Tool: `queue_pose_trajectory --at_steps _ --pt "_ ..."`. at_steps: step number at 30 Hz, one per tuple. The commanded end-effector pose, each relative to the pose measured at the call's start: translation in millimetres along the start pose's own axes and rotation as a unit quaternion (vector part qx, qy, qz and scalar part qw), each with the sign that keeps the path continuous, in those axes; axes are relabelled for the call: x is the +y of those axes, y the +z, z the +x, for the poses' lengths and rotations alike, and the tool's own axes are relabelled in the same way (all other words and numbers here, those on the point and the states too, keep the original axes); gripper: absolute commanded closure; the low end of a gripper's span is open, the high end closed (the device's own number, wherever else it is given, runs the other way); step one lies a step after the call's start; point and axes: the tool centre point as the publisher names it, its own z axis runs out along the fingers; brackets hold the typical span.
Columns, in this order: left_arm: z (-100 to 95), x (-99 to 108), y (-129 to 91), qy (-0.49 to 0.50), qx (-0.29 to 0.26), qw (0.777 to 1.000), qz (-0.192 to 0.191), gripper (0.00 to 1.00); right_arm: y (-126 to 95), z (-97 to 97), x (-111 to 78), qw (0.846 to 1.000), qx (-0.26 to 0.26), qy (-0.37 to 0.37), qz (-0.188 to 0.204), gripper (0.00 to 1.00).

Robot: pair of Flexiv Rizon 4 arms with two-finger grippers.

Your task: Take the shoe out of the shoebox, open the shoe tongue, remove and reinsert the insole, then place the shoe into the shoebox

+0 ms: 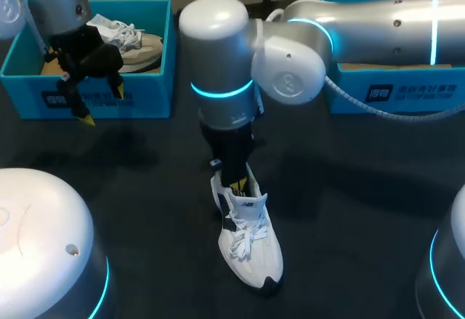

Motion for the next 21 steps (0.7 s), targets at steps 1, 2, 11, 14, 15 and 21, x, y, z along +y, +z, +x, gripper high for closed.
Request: queue_pose_trajectory --at_steps 1,2,11,14,15,21 --pt "0.8 0 0 0.0 0.0 1.0 0.0 0.0 4 -12.6 -3.3 1.0 0.026 -0.009 0.0 1.0" --pt "0.8 0 0 0.0 0.0 1.0 0.0 0.0 5 -13.2 -3.3 0.999 0.031 -0.013 0.004 1.0" --pt "0.8 0 0 0.0 0.0 1.0 0.0 0.0 7 -9.1 -10.5 0.999 0.044 -0.004 0.018 0.95" --pt "0.8 0 0 0.0 0.0 1.0 0.0 0.0 7 -4.0 -11.3 0.999 0.043 0.002 0.023 0.86" --pt "0.8 0 0 0.0 0.0 1.0 0.0 0.0 7 -2.7 -11.4 0.999 0.043 0.003 0.024 0.84" --pt "0.8 0 0 0.0 0.0 1.0 0.0 0.0 4 10.2 -12.7 0.999 0.031 0.019 0.034 0.28"
